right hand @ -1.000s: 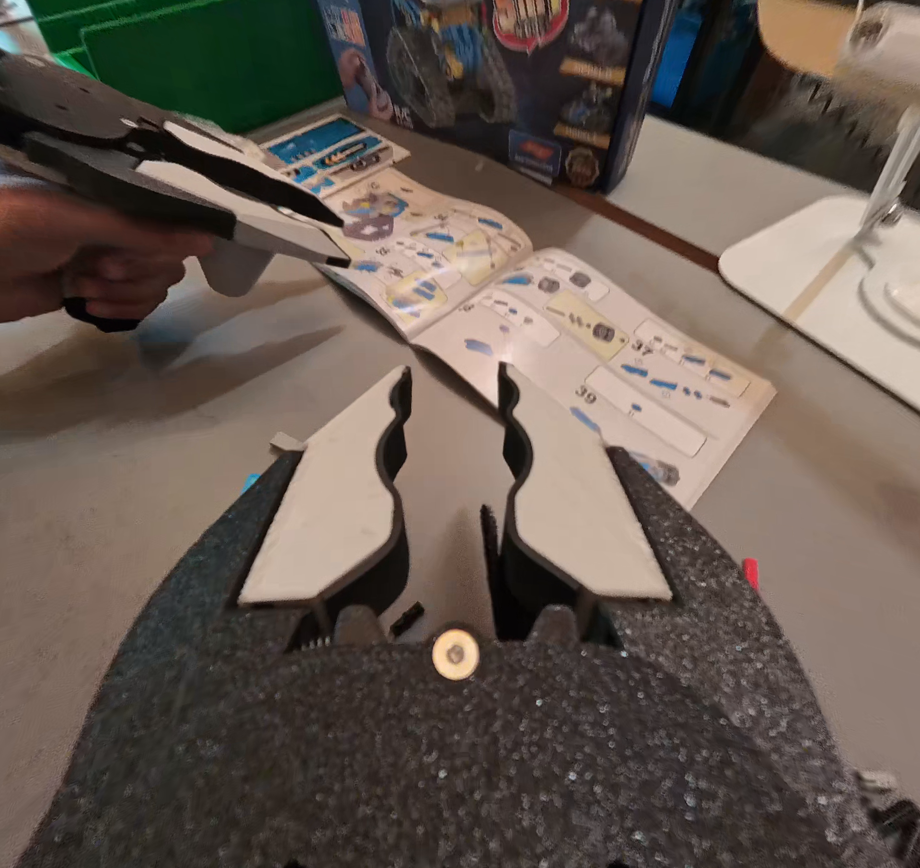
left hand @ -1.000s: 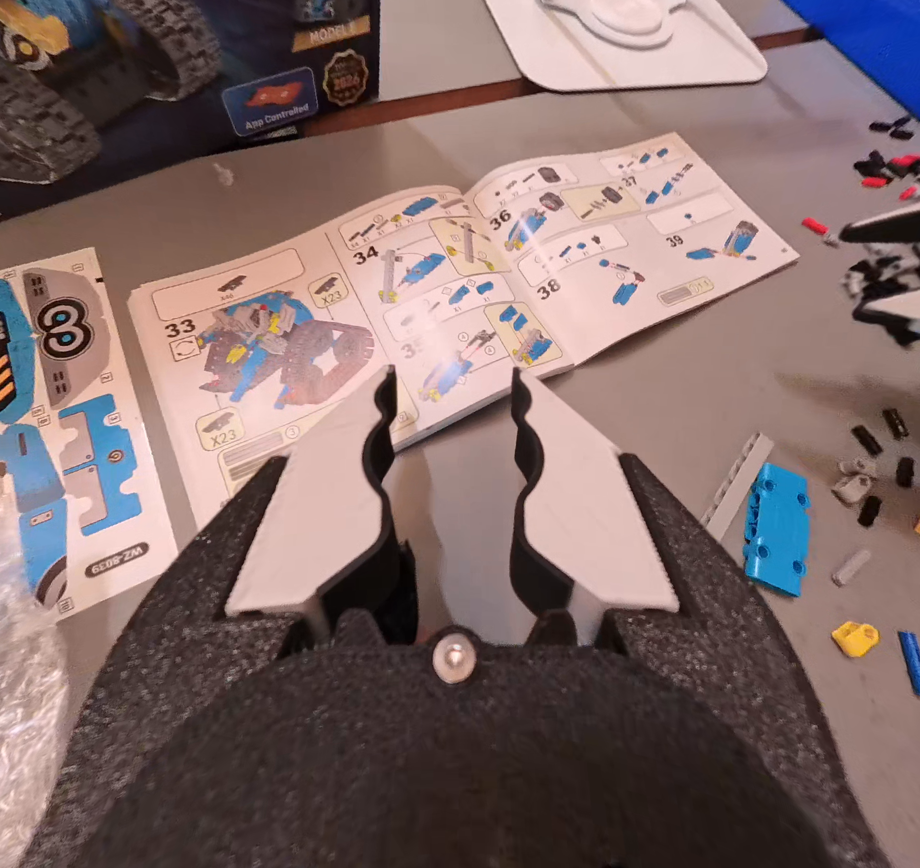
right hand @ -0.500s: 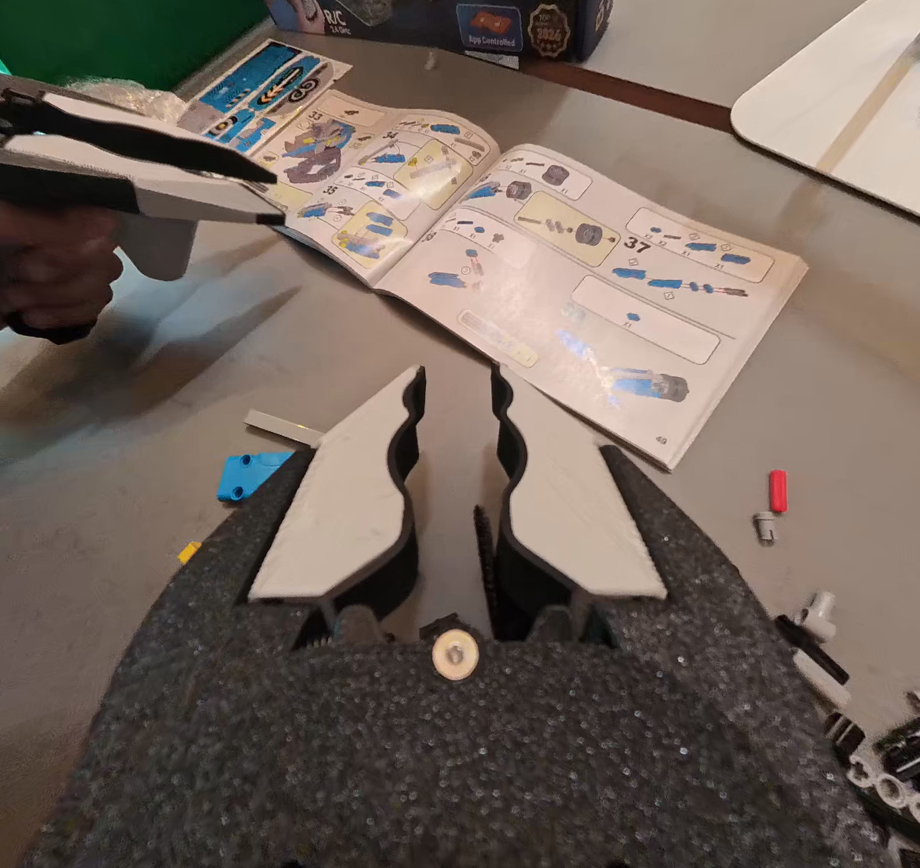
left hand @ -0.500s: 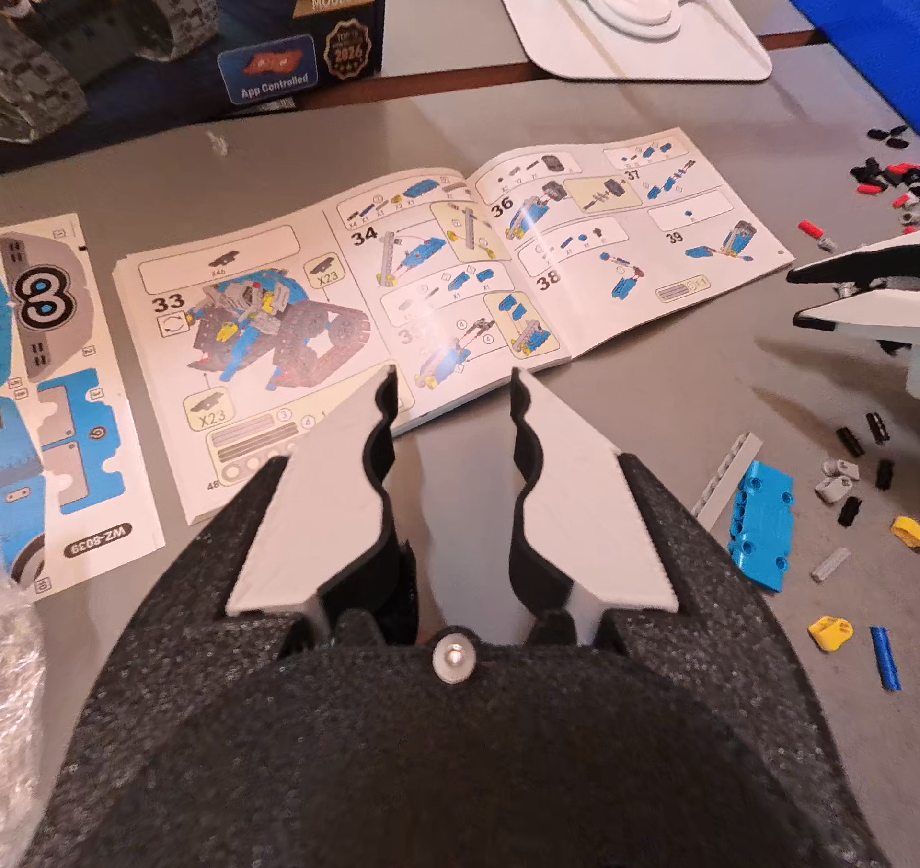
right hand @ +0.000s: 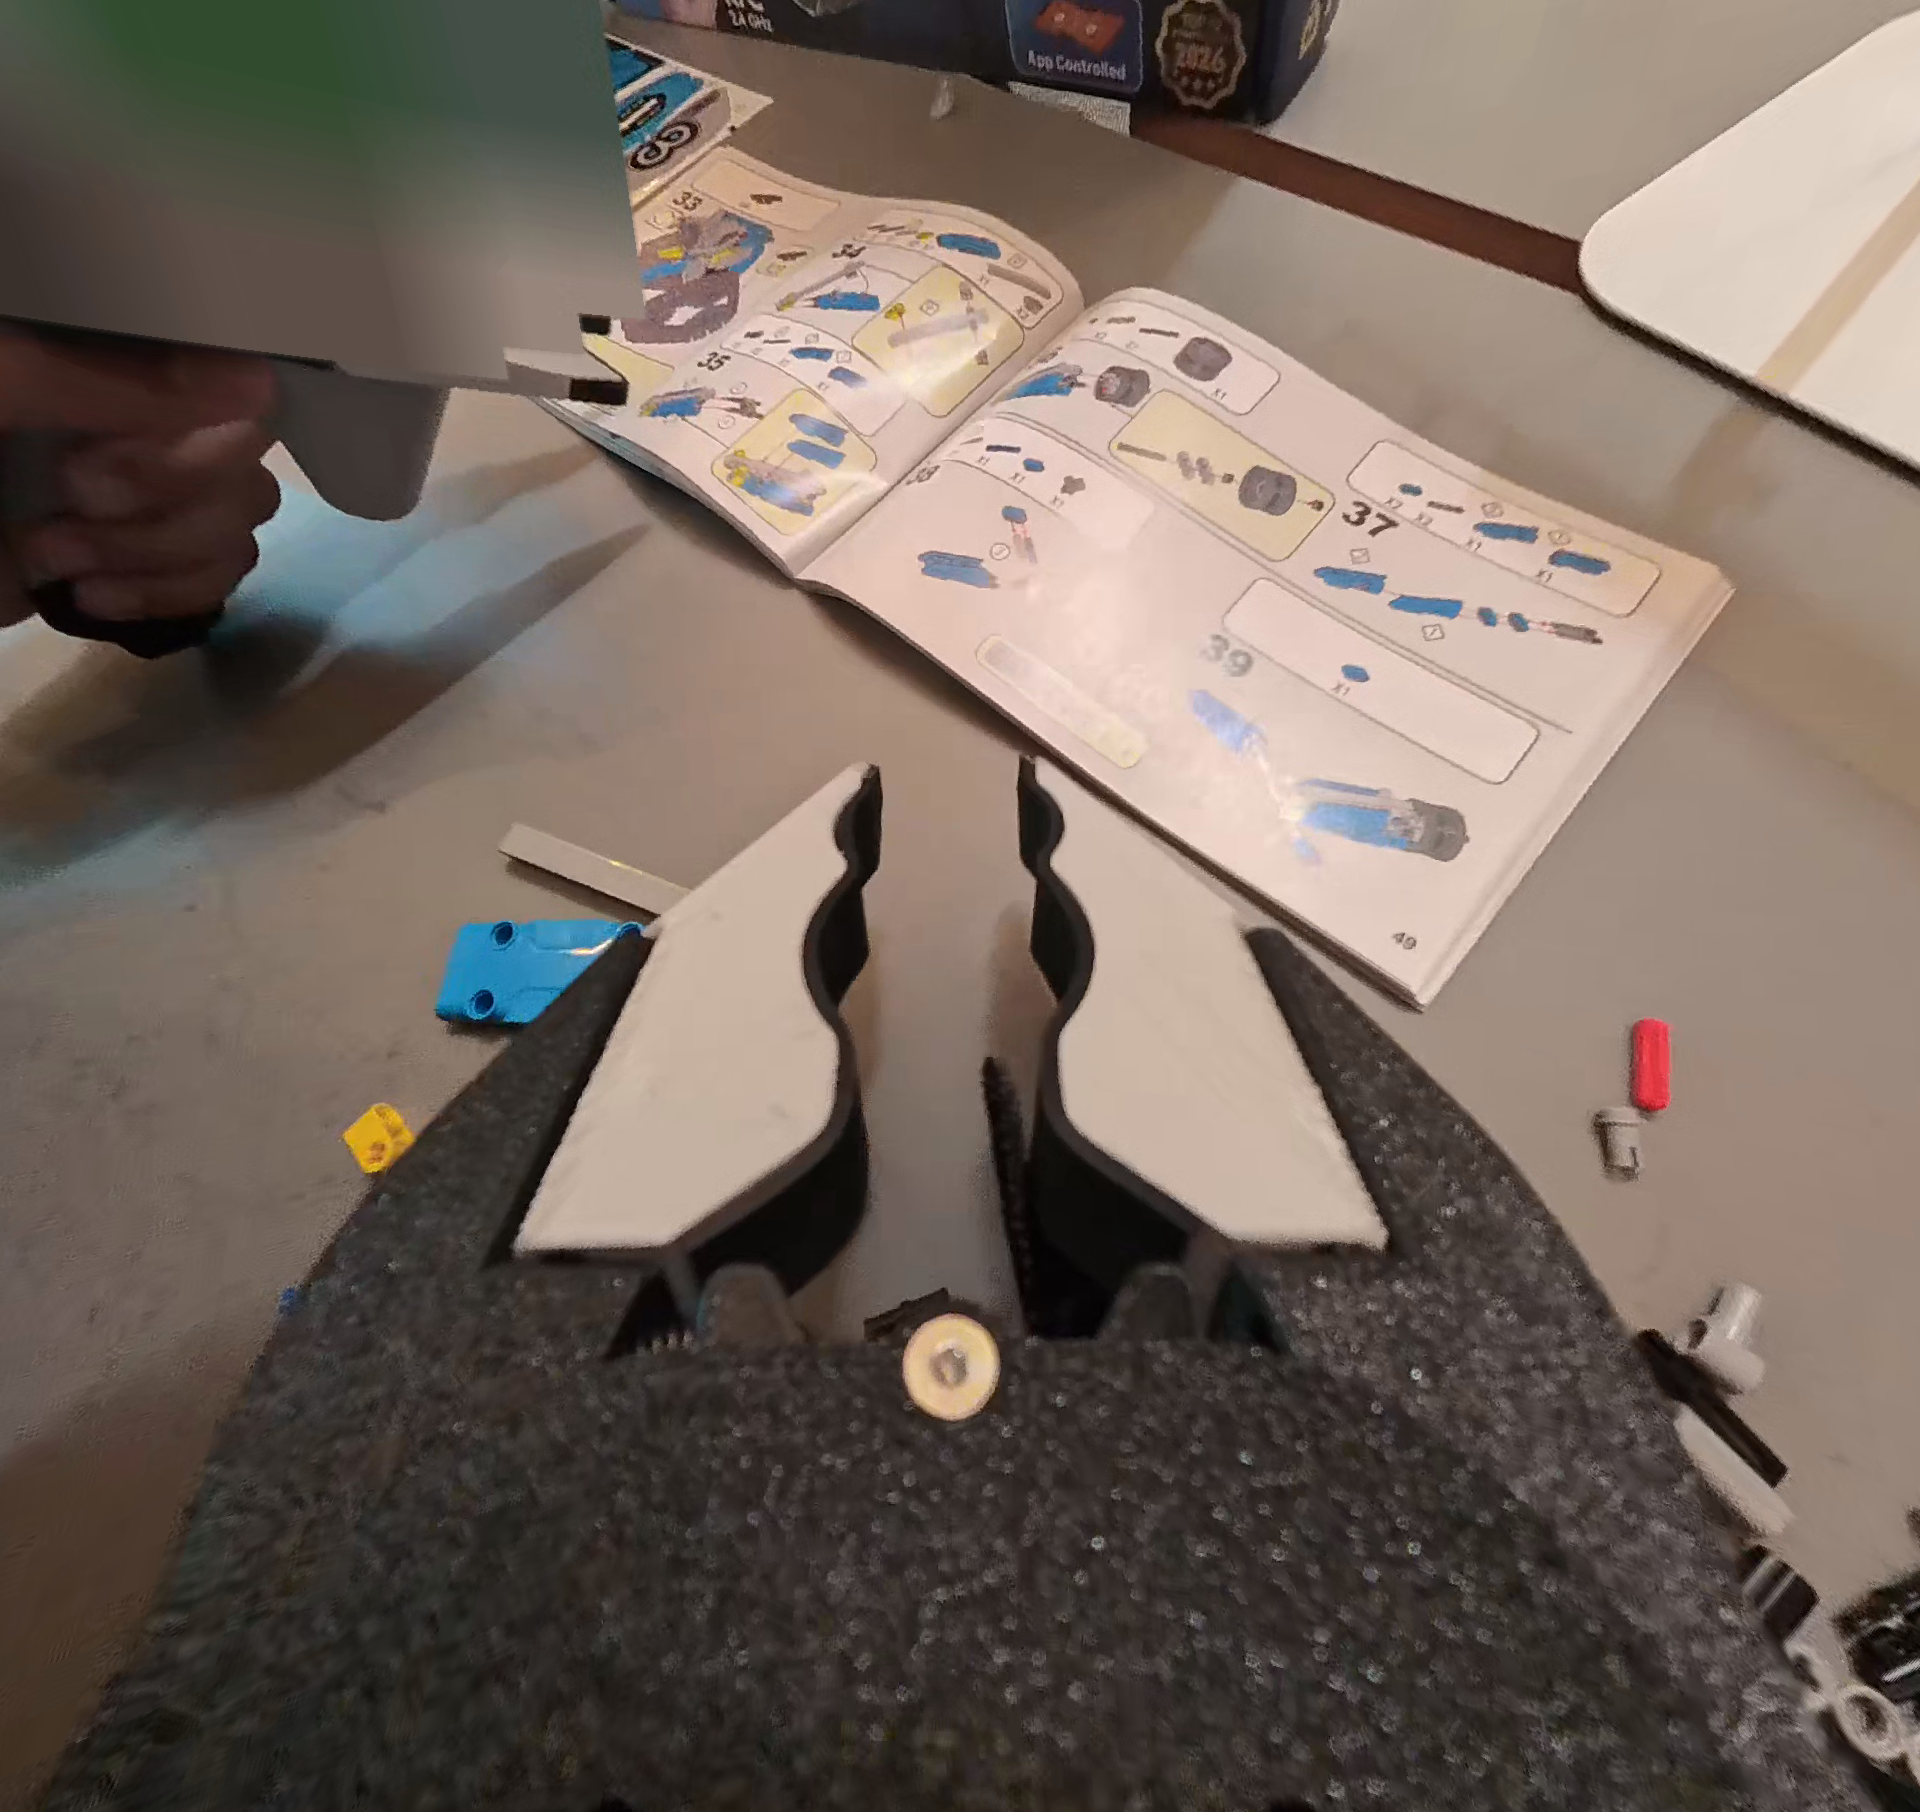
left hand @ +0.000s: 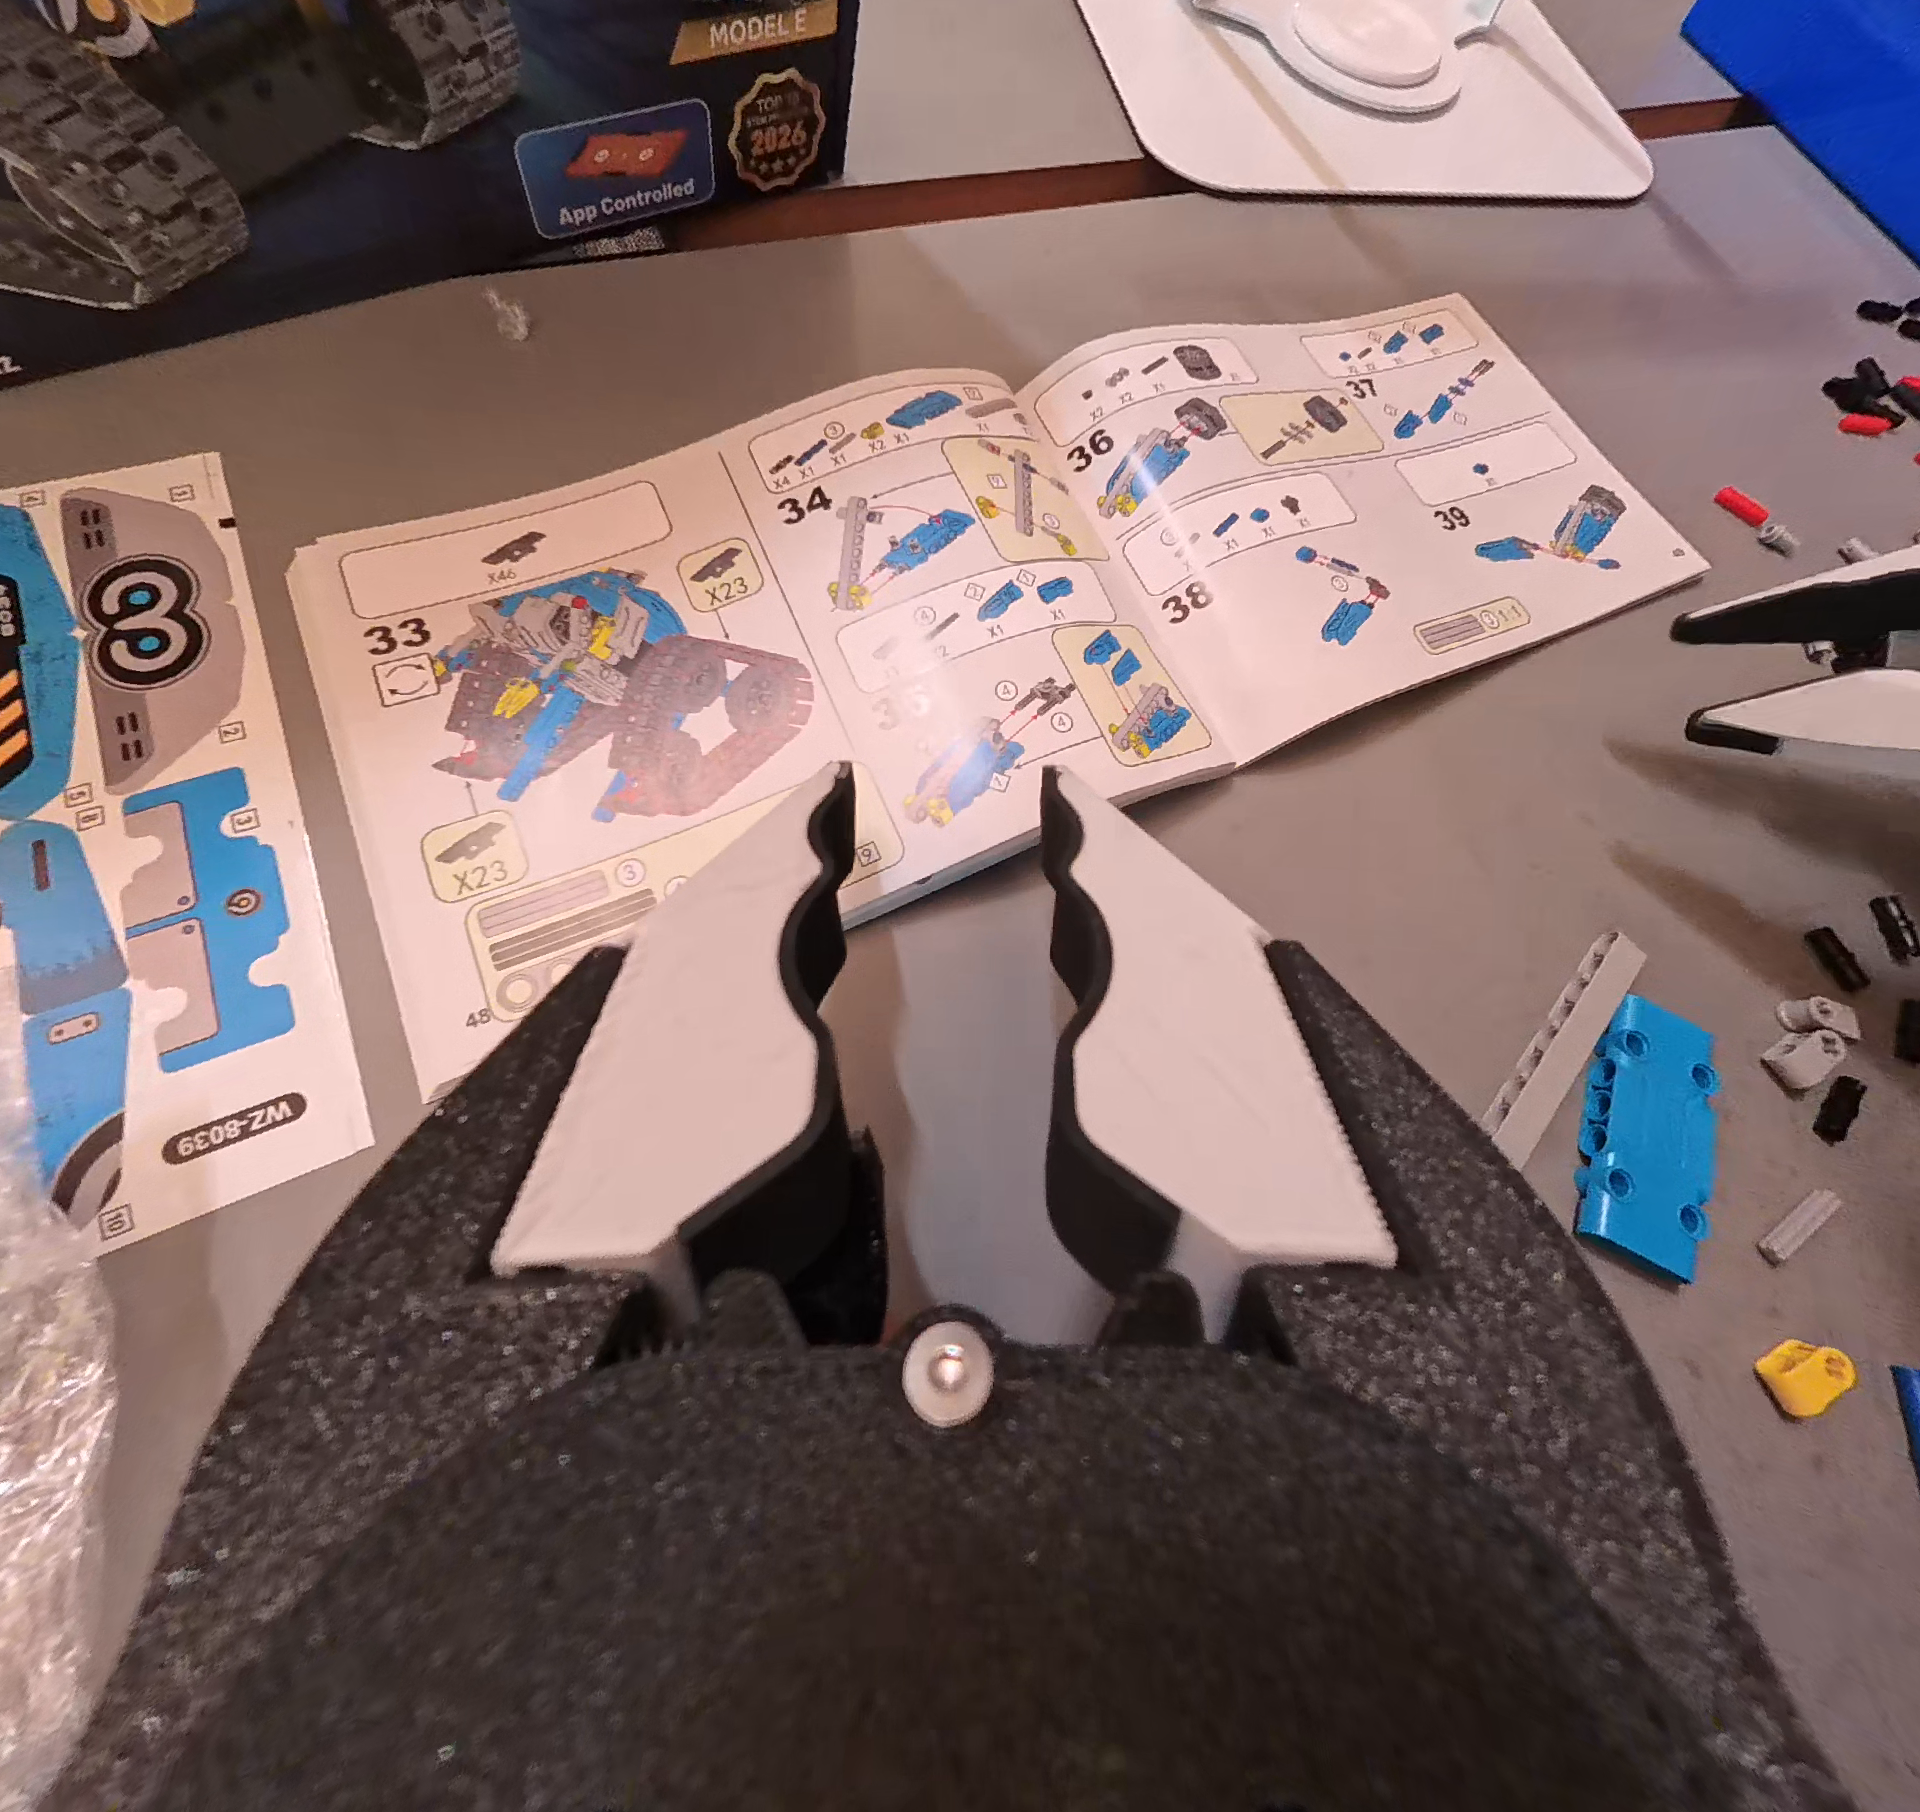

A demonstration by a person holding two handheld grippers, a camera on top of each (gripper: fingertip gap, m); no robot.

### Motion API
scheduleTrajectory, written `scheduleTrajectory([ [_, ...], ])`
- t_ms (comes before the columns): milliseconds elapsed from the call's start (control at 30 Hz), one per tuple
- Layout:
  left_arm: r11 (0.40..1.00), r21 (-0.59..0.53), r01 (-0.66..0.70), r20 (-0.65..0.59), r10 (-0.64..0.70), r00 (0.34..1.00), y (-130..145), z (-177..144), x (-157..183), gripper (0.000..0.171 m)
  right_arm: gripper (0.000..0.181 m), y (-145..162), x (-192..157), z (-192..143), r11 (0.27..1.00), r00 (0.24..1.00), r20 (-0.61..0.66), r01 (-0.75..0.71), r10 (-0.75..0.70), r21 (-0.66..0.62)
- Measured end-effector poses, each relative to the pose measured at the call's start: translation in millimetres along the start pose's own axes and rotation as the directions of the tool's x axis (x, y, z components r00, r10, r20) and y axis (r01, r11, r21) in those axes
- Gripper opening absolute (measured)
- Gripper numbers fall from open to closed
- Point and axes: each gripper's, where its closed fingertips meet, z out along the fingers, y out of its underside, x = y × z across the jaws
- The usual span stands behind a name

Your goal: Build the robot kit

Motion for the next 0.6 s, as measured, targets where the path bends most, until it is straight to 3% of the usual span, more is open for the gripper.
scheduleTrajectory([
  [600,1.0,-0.024,0.018,-0.002,-0.018,1.0,4.3,1.2,-2.4,0.035,0.026,5.3,-8.3,5.9,0.999,0.999,0.013,0.048,-0.048,-0.024],
])
